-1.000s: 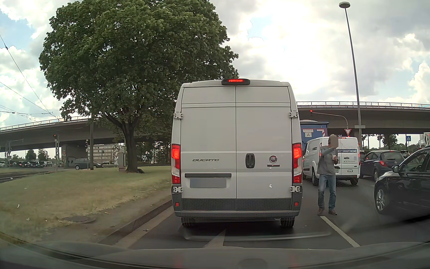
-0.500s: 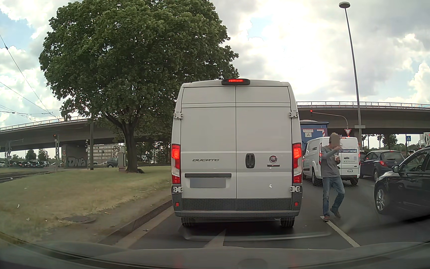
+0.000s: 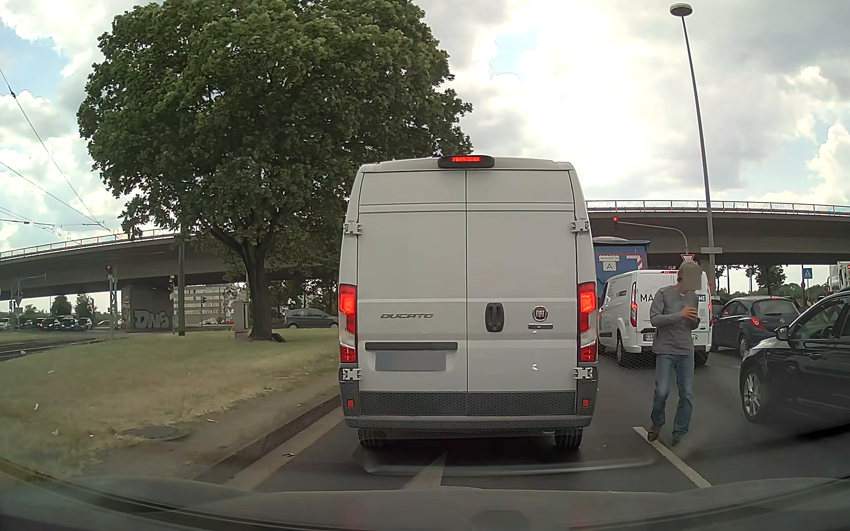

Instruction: Follow the waypoints while adhering to traffic rules and regulations

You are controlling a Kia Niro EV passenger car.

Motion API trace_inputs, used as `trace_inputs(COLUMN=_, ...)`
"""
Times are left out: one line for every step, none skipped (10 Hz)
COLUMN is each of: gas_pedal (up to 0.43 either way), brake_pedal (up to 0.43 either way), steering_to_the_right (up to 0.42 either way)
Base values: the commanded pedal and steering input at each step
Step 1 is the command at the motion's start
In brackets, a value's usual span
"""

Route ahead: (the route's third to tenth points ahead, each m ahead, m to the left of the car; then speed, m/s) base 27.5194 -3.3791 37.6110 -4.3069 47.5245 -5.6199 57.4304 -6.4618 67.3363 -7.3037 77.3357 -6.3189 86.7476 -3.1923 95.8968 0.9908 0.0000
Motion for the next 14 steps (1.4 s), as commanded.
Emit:
trace_inputs(gas_pedal=0.0, brake_pedal=0.317, steering_to_the_right=0.002)
trace_inputs(gas_pedal=0.0, brake_pedal=0.317, steering_to_the_right=0.002)
trace_inputs(gas_pedal=0.0, brake_pedal=0.317, steering_to_the_right=0.002)
trace_inputs(gas_pedal=0.0, brake_pedal=0.311, steering_to_the_right=0.002)
trace_inputs(gas_pedal=0.0, brake_pedal=0.317, steering_to_the_right=0.002)
trace_inputs(gas_pedal=0.0, brake_pedal=0.317, steering_to_the_right=0.002)
trace_inputs(gas_pedal=0.0, brake_pedal=0.317, steering_to_the_right=0.002)
trace_inputs(gas_pedal=0.0, brake_pedal=0.317, steering_to_the_right=0.002)
trace_inputs(gas_pedal=0.0, brake_pedal=0.317, steering_to_the_right=0.002)
trace_inputs(gas_pedal=0.0, brake_pedal=0.317, steering_to_the_right=0.002)
trace_inputs(gas_pedal=0.0, brake_pedal=0.317, steering_to_the_right=0.002)
trace_inputs(gas_pedal=0.0, brake_pedal=0.317, steering_to_the_right=0.002)
trace_inputs(gas_pedal=0.0, brake_pedal=0.317, steering_to_the_right=0.002)
trace_inputs(gas_pedal=0.0, brake_pedal=0.317, steering_to_the_right=0.002)
